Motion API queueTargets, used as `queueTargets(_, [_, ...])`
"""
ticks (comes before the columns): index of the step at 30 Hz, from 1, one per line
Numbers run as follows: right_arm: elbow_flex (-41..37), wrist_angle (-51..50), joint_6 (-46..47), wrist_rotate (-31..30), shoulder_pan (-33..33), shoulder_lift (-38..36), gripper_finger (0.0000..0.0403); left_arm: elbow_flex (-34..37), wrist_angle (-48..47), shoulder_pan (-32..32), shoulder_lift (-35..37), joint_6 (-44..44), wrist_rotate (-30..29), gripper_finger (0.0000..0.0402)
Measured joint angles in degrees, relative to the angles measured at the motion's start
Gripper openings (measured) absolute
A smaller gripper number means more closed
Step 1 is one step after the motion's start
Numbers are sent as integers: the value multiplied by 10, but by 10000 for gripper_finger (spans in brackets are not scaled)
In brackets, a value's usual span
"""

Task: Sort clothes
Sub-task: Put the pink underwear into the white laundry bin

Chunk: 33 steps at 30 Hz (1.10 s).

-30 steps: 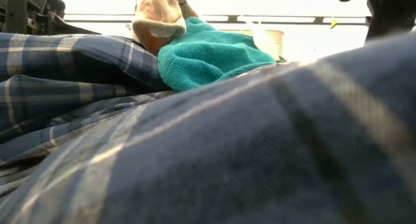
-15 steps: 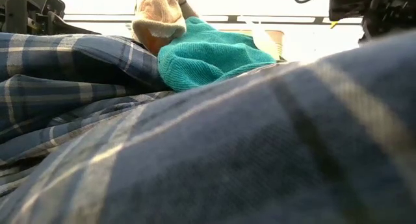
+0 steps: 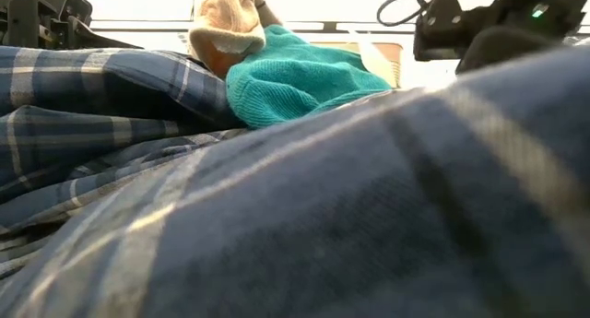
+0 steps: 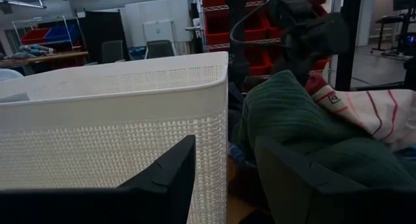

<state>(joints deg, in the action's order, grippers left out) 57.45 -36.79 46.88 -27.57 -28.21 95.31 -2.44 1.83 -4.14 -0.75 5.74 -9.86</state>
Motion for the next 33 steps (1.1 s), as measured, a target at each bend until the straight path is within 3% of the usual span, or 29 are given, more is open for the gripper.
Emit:
queueTargets(5, [4, 8, -30, 1, 13, -9, 16, 0, 0, 0, 0, 0, 0, 165])
queueTargets(14, [87, -55, -50, -22, 14, -65, 5, 0, 0, 0, 0, 0, 0, 165])
queueTargets(23, [227, -69, -194, -86, 39, -74, 2, 0, 0, 0, 0, 0, 0, 165])
queueTargets(27, [273, -69, -233, -83, 59, -74, 2, 0, 0, 0, 0, 0, 0, 165])
queueTargets(33, [290, -69, -241, -21, 77, -75, 3, 0, 0, 0, 0, 0, 0, 165])
